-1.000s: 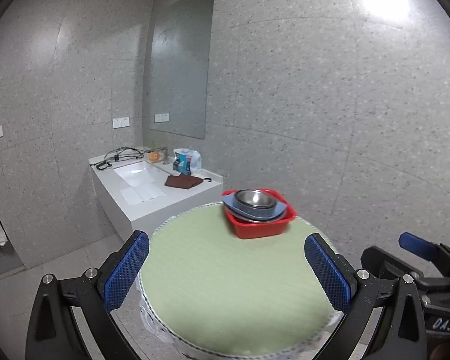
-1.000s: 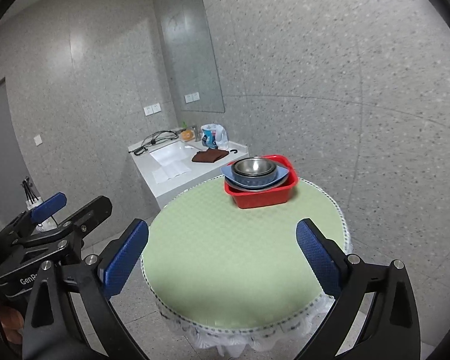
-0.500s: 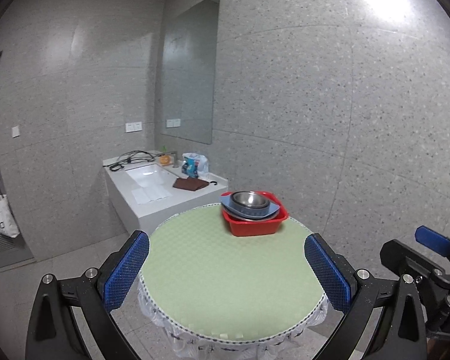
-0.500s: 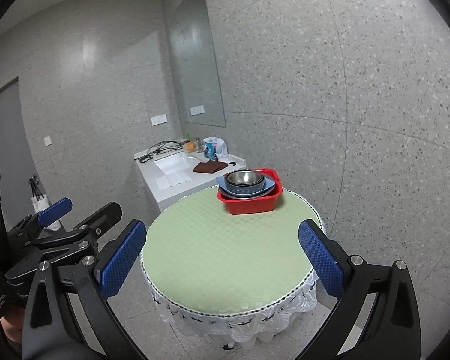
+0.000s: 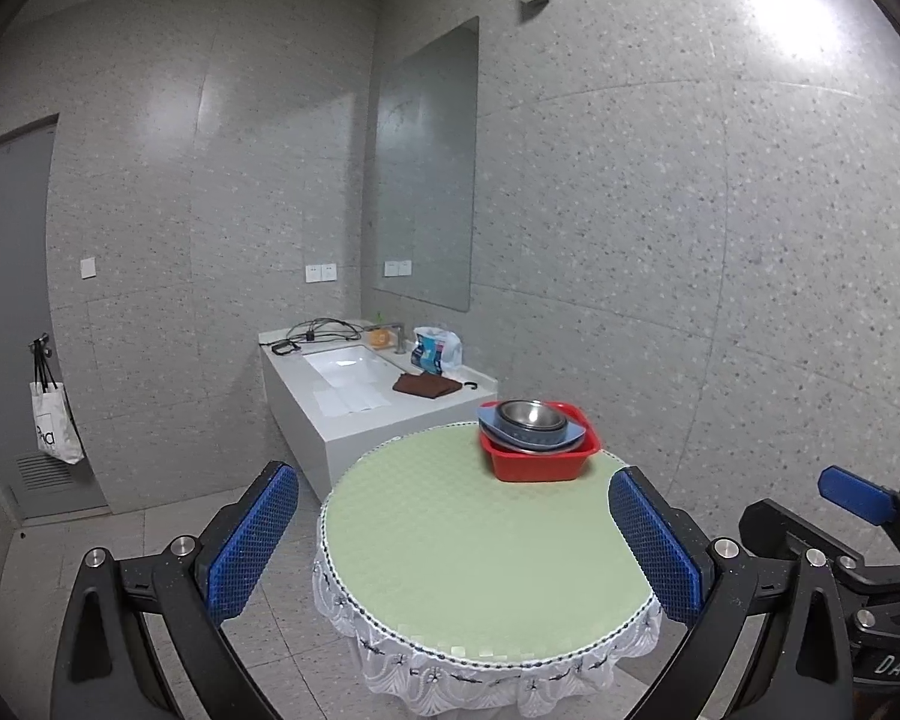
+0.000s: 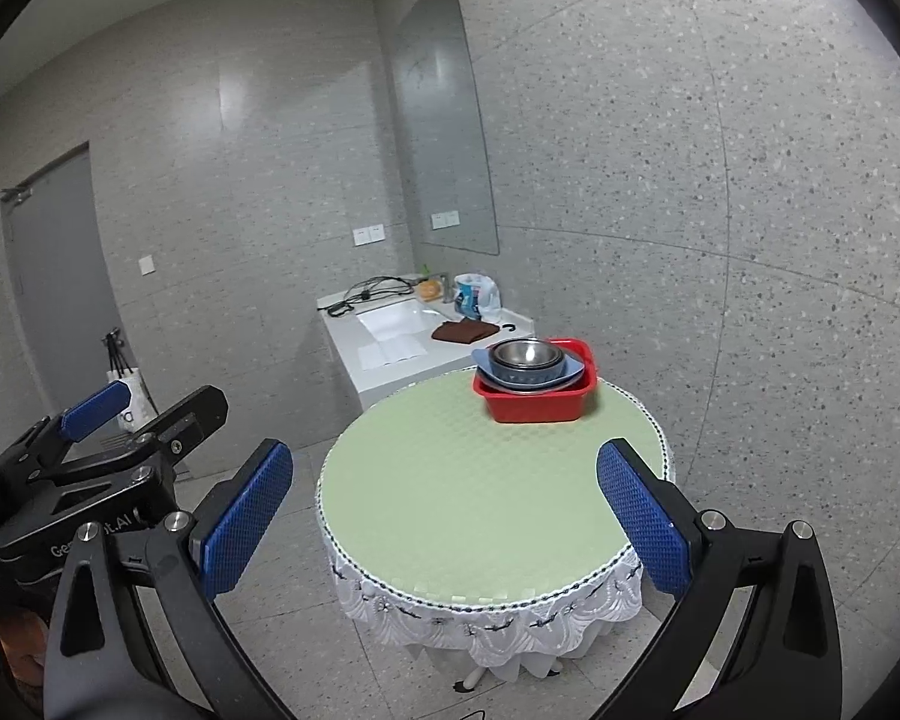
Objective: Organize plates and bowls
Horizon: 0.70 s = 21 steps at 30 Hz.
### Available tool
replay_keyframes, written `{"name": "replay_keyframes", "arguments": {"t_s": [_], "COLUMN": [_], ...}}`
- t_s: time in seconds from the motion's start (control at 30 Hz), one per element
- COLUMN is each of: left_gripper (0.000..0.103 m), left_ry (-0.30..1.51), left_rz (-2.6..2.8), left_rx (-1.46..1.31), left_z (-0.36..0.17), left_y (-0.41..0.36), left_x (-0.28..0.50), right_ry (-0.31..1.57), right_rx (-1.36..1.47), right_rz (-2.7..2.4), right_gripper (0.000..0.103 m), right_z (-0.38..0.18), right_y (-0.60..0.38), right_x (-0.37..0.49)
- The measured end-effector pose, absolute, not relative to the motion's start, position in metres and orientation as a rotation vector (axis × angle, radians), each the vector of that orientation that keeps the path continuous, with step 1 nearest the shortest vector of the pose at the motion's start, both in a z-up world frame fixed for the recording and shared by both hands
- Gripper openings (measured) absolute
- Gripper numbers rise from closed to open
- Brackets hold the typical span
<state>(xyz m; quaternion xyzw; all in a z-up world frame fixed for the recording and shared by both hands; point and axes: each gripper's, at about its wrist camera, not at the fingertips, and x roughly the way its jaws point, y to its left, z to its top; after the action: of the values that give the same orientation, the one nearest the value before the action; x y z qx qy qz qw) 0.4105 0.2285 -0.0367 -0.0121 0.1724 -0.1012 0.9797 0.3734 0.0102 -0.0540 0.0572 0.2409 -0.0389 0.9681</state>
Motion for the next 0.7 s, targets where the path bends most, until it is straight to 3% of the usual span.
{"name": "replay_keyframes", "arguments": {"t_s": [0.7], "left_gripper": [0.102], "left_ry": [0.326], "left_rz": [-0.163], "left_rx": [-0.027], "left_z": [-0.037], "left_y": [0.225], "left_x": [0.358], "right_ry": [0.469], "right_rx": [0.113], "right_rz": [-0.049], "right_gripper": [0.103], "right_z": [-0.049], "right_y": [0.03], "right_x": [0.345]}}
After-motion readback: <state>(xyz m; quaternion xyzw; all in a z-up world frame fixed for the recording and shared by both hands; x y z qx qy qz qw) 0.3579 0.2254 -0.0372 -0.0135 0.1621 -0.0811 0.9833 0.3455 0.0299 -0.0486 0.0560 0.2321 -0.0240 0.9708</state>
